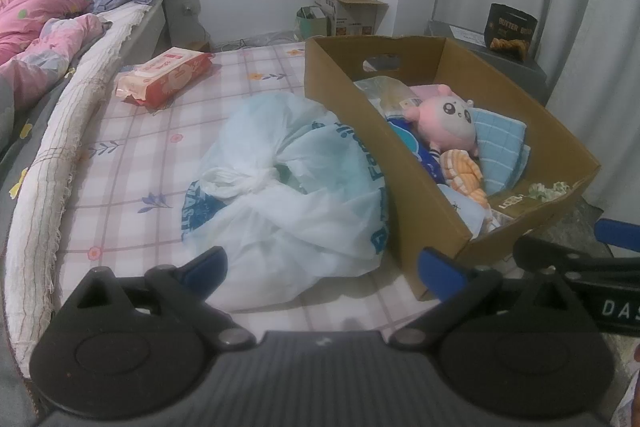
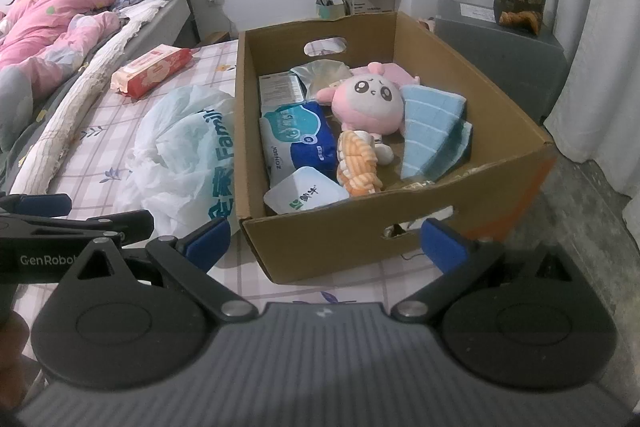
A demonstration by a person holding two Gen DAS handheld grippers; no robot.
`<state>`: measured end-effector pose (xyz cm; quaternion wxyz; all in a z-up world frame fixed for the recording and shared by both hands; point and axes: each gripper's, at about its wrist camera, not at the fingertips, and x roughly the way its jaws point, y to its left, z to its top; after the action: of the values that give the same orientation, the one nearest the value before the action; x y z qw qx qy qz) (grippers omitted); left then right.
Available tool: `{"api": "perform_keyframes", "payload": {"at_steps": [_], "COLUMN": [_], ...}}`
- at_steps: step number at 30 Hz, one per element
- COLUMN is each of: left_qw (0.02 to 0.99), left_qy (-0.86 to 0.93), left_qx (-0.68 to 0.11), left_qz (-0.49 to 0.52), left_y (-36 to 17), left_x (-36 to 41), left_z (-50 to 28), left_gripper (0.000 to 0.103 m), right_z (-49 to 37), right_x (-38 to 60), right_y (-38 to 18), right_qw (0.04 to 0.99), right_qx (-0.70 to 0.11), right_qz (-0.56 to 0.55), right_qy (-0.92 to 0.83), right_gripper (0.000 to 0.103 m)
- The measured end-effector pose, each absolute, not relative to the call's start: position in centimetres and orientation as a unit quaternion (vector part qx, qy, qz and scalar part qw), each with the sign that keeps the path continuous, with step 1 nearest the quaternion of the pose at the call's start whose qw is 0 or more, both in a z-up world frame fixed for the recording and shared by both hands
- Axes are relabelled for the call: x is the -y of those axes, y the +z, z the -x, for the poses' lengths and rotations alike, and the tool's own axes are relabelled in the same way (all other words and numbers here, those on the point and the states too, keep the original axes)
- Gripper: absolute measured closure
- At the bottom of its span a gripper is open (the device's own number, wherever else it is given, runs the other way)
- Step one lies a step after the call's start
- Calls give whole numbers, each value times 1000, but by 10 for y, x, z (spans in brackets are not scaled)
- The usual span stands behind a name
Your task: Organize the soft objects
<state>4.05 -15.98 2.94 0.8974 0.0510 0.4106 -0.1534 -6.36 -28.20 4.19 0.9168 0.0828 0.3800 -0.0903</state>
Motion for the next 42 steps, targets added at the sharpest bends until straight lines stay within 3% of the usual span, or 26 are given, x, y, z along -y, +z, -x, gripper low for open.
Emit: {"api": "perform_keyframes", "payload": {"at_steps": [42], "left_qw": [892], "left_qy": [-156], "left_qx": [-421], "left_qz": [-50], "left_y": [27], "left_x": [161], "left_z": [-44], "left_gripper": [2], "right_z": [64], "right_x": [282], "right_y": [42], "right_qw": [916], "right_qx": [-381], "right_qz": [-83], "right_qy": [-91], "right_gripper": [1]}}
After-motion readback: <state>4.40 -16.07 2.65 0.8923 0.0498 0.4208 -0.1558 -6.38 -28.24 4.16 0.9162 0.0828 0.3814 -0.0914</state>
